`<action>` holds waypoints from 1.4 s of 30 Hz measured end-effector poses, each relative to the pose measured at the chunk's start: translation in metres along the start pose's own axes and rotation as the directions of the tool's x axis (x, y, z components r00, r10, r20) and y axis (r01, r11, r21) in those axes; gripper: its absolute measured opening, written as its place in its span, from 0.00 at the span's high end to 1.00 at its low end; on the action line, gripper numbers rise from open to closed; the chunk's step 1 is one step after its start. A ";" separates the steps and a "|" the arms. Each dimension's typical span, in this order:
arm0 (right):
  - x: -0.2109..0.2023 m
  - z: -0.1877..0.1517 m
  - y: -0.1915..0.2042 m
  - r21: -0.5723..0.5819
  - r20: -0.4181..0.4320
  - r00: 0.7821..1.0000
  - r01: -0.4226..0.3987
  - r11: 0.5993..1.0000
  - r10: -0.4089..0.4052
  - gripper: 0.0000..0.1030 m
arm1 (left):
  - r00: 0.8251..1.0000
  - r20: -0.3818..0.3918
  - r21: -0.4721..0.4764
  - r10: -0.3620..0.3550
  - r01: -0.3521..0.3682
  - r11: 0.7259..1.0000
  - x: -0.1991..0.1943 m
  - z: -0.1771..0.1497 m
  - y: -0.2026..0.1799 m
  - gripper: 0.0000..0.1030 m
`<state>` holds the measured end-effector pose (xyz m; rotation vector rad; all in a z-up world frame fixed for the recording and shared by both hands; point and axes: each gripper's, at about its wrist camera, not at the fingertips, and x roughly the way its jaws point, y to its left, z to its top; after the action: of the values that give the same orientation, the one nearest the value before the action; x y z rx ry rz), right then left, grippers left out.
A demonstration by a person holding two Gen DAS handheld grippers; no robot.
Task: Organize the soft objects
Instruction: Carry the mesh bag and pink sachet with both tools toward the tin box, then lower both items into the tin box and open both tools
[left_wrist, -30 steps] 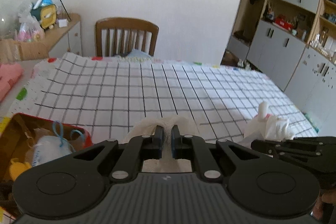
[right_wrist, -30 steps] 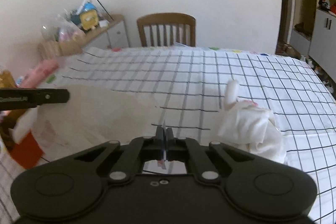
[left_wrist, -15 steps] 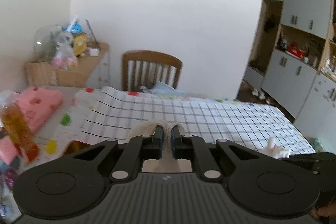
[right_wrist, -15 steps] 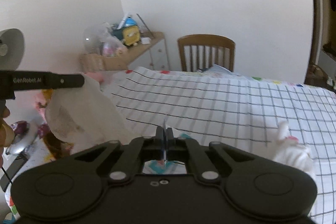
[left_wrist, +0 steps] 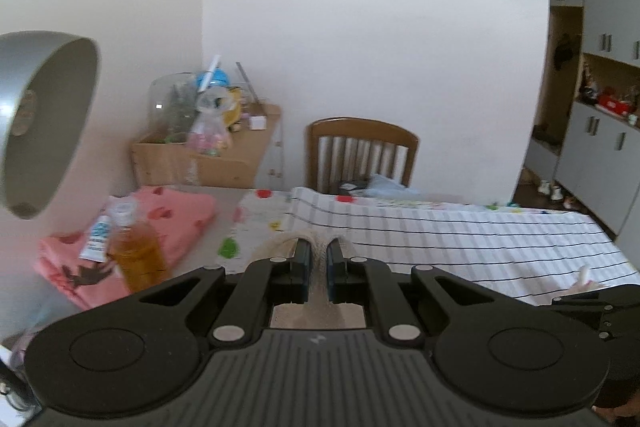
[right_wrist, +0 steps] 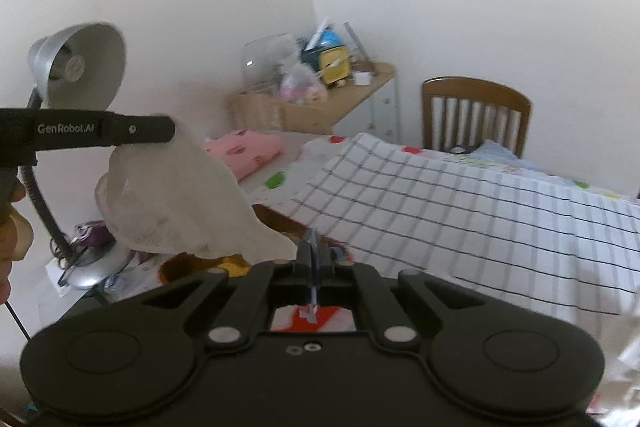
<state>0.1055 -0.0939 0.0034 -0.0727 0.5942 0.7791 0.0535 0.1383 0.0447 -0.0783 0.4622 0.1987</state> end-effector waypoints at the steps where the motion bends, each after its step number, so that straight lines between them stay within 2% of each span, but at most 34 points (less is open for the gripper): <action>1: 0.005 0.001 0.005 -0.007 -0.006 1.000 -0.007 1.000 0.007 0.99 | 1.000 -0.003 0.002 0.011 -0.011 1.000 0.001 0.000 0.005 0.92; 4: 0.023 0.004 0.018 -0.012 -0.025 0.999 -0.029 1.000 0.029 0.99 | 0.999 -0.031 0.002 0.034 -0.034 0.999 0.007 -0.004 0.018 0.92; 11: 0.060 -0.002 0.032 -0.015 -0.089 0.994 -0.057 0.998 0.056 0.99 | 0.992 -0.124 -0.007 0.034 -0.035 0.999 0.039 -0.020 0.028 0.92; 15: 0.071 -0.007 0.031 -0.009 -0.114 0.991 -0.064 0.998 0.062 0.99 | 0.982 -0.189 -0.030 0.019 -0.025 0.999 0.060 -0.031 0.031 0.92; 23: 0.088 -0.012 0.024 0.033 -0.160 0.983 -0.080 0.996 0.084 0.99 | 0.962 -0.274 -0.018 -0.003 -0.002 1.000 0.092 -0.052 0.024 0.92; 29: 0.093 -0.014 0.018 0.113 -0.163 0.978 -0.116 0.987 0.133 0.99 | 0.941 -0.337 -0.015 -0.021 0.017 1.000 0.107 -0.070 0.020 0.92; 34: 0.099 -0.019 0.022 0.087 -0.194 0.975 -0.097 0.991 0.112 0.99 | 0.924 -0.381 -0.023 -0.037 0.031 0.999 0.114 -0.082 0.018 0.92; 40: 0.100 -0.022 0.027 0.047 -0.212 0.973 -0.081 0.996 0.090 0.97 | 0.916 -0.399 -0.033 -0.054 0.045 0.998 0.115 -0.090 0.018 0.92; 42: 0.101 -0.023 0.030 0.027 -0.218 0.973 -0.074 0.997 0.078 0.91 | 0.914 -0.402 -0.040 -0.061 0.049 0.998 0.115 -0.091 0.019 0.92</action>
<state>0.1303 -0.0142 -0.0641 -0.1208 0.8174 0.8456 0.1107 0.1654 -0.0884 -0.1623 0.8693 0.1329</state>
